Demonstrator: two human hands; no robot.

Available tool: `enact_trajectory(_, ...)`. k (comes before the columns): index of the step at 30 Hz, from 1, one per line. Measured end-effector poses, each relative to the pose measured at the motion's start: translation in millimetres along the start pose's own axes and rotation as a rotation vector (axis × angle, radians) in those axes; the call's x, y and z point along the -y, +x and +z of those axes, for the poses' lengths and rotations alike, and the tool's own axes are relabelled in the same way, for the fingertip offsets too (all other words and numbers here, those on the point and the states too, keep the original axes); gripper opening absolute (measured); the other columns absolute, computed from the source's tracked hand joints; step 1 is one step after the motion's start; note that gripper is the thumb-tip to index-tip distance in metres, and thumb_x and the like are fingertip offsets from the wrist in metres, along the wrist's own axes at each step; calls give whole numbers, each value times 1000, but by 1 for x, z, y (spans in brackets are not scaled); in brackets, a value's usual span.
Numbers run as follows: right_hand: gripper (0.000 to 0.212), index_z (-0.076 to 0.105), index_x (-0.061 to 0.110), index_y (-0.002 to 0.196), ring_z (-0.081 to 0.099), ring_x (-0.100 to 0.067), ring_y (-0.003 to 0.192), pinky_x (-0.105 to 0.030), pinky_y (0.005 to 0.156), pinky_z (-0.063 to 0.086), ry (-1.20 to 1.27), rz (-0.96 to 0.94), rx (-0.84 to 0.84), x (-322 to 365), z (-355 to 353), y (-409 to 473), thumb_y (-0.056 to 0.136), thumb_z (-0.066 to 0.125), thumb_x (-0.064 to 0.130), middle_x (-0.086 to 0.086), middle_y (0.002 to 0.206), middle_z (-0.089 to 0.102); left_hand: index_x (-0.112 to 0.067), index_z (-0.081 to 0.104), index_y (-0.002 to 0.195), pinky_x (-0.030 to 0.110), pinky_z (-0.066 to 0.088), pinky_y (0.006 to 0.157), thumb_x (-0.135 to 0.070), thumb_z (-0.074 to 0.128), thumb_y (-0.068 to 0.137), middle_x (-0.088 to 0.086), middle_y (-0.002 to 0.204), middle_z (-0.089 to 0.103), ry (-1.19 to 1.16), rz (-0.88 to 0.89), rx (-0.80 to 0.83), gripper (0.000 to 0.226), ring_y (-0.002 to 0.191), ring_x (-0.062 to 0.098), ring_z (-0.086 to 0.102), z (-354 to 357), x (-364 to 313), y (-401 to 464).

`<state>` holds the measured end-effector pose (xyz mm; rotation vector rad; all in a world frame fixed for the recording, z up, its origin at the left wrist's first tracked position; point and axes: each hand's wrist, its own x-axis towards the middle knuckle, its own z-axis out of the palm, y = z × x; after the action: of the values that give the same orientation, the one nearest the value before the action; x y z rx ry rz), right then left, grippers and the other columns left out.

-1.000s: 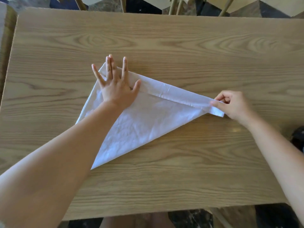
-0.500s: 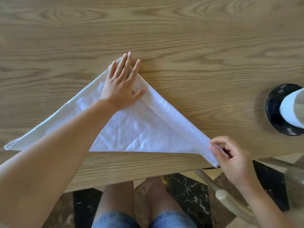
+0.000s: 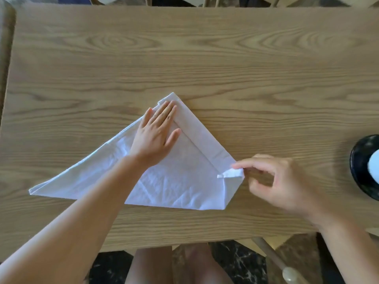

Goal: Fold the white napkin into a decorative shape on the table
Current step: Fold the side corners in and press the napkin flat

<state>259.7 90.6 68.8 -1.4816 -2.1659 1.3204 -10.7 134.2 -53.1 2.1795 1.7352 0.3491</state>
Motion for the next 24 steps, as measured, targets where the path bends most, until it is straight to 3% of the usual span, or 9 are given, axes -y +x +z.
enact_trajectory(3,10,65,36,77,59,-2,72,-13,65,41,19,-36,-49,10,3,50,81,64,27,18,74,63,-9,23,147,38,8,117,-44,20,92,3,152,30,-146,-50,-75,65,142,12,21,-1,-1,-5)
enact_trajectory(7,11,63,17,79,48,-8,70,-21,67,36,43,4,28,8,19,123,86,59,23,4,79,52,-20,0,147,37,13,116,-43,25,90,-1,152,31,-255,-74,-148,66,138,9,29,0,-3,-6)
enact_trajectory(10,11,62,18,79,50,-8,68,-36,82,37,-59,53,101,6,29,166,88,56,22,9,72,58,-17,1,148,39,14,116,-43,31,90,-7,153,20,-198,-71,-140,71,138,6,25,3,-1,-6)
enact_trajectory(13,10,60,26,78,57,-9,76,-47,100,35,-103,87,85,8,35,192,87,57,27,13,74,61,-16,9,149,40,16,116,-41,38,88,0,154,24,-105,-74,-126,72,139,8,23,8,1,-4)
enact_trajectory(16,16,62,27,75,54,-5,68,-47,99,36,-59,115,26,9,40,203,89,55,32,15,67,60,-15,19,148,38,15,116,-40,45,89,1,155,22,-56,-62,-135,69,138,10,25,10,0,-4)
enact_trajectory(19,13,63,26,79,53,-5,73,-40,98,32,-83,150,-49,8,45,208,89,56,31,18,68,57,-15,20,149,38,15,115,-38,50,89,0,156,20,-11,-56,-127,71,138,10,26,10,0,-4)
enact_trajectory(24,10,64,24,82,56,-8,83,-30,85,19,-123,155,-146,6,51,214,88,57,29,11,83,65,-13,25,147,40,16,115,-35,48,91,1,155,25,59,-39,-122,65,140,11,25,13,1,-4)
